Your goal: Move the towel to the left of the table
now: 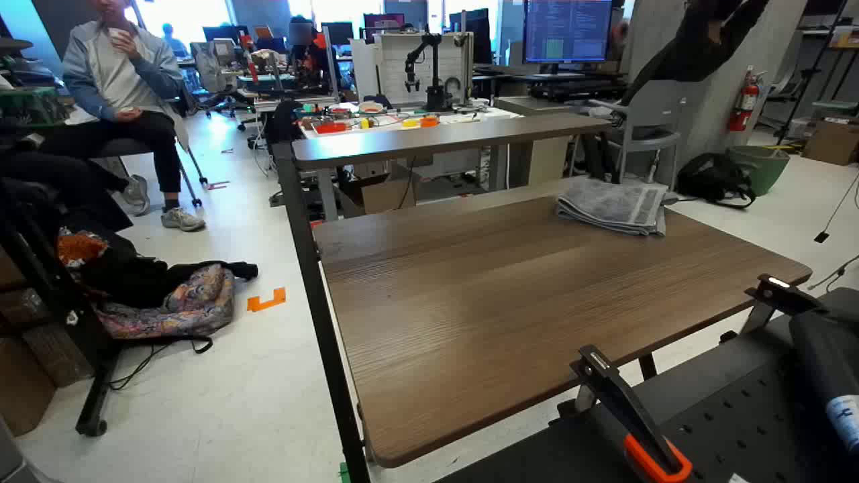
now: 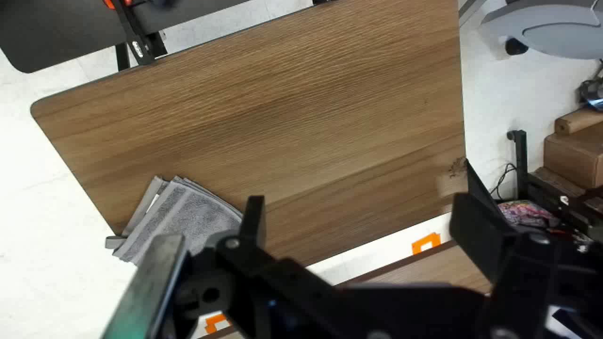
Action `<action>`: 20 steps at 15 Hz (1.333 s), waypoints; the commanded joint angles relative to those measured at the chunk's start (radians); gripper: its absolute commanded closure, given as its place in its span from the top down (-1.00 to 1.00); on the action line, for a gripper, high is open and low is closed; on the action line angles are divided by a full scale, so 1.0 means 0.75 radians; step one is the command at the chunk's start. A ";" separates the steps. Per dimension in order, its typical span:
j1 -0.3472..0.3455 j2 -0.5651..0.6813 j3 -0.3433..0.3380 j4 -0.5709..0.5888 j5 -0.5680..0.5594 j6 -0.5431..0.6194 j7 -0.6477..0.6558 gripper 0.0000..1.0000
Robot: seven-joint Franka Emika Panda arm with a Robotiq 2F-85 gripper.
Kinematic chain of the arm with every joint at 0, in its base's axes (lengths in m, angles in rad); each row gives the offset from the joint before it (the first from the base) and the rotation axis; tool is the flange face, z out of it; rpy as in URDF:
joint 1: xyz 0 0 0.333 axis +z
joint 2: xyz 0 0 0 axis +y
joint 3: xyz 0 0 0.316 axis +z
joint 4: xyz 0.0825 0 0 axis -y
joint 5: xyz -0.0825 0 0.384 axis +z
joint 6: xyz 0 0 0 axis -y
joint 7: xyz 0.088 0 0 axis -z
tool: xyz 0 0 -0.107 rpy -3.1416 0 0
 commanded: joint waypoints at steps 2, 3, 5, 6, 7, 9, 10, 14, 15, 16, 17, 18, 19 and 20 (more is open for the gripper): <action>-0.012 0.020 0.012 0.006 0.003 0.037 -0.006 1.00; -0.015 0.036 0.016 0.005 0.002 0.065 0.002 1.00; -0.027 0.104 0.029 0.022 -0.006 0.144 0.038 1.00; -0.035 0.151 0.035 0.032 -0.011 0.194 0.062 1.00; -0.042 0.192 0.042 0.038 -0.018 0.240 0.088 1.00; -0.059 0.297 0.055 0.054 -0.042 0.334 0.147 1.00; -0.066 0.353 0.061 0.062 -0.058 0.387 0.182 1.00; -0.099 0.610 0.073 0.129 -0.177 0.549 0.361 1.00; -0.107 0.675 0.063 0.149 -0.226 0.589 0.406 1.00; -0.115 0.740 0.047 0.179 -0.289 0.621 0.461 1.00; -0.119 0.797 0.027 0.212 -0.340 0.637 0.504 1.00; -0.116 0.854 0.004 0.248 -0.386 0.646 0.554 1.00; -0.113 0.921 -0.027 0.291 -0.426 0.665 0.602 1.00; -0.102 0.979 -0.059 0.337 -0.453 0.664 0.644 1.00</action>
